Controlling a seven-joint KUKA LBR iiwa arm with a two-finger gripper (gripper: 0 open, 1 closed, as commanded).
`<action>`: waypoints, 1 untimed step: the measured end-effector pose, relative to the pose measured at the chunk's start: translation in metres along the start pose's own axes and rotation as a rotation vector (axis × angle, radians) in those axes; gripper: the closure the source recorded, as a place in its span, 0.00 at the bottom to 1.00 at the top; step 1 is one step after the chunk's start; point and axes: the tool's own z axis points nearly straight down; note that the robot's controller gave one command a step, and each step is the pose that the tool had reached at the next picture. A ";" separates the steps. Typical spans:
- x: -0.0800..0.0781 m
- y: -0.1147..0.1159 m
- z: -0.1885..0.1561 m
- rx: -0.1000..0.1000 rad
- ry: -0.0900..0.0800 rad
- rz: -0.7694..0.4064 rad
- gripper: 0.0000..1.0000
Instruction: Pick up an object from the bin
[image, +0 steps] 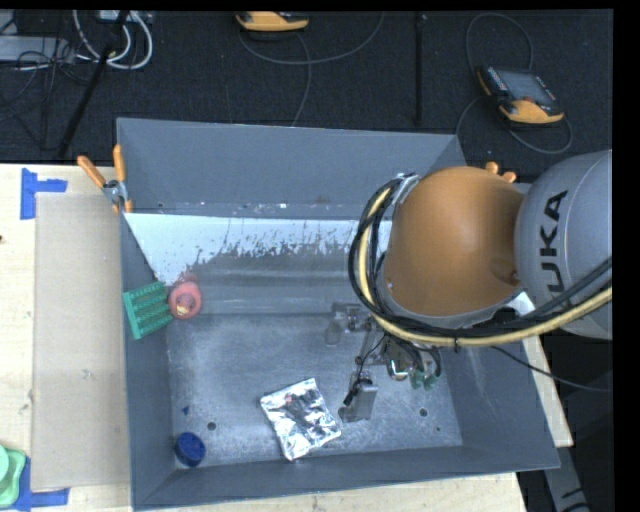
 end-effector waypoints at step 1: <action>-0.017 0.043 0.177 0.000 -0.001 0.010 0.00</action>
Offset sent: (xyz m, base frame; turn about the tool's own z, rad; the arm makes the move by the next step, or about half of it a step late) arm 0.0172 0.0424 -0.1727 0.0121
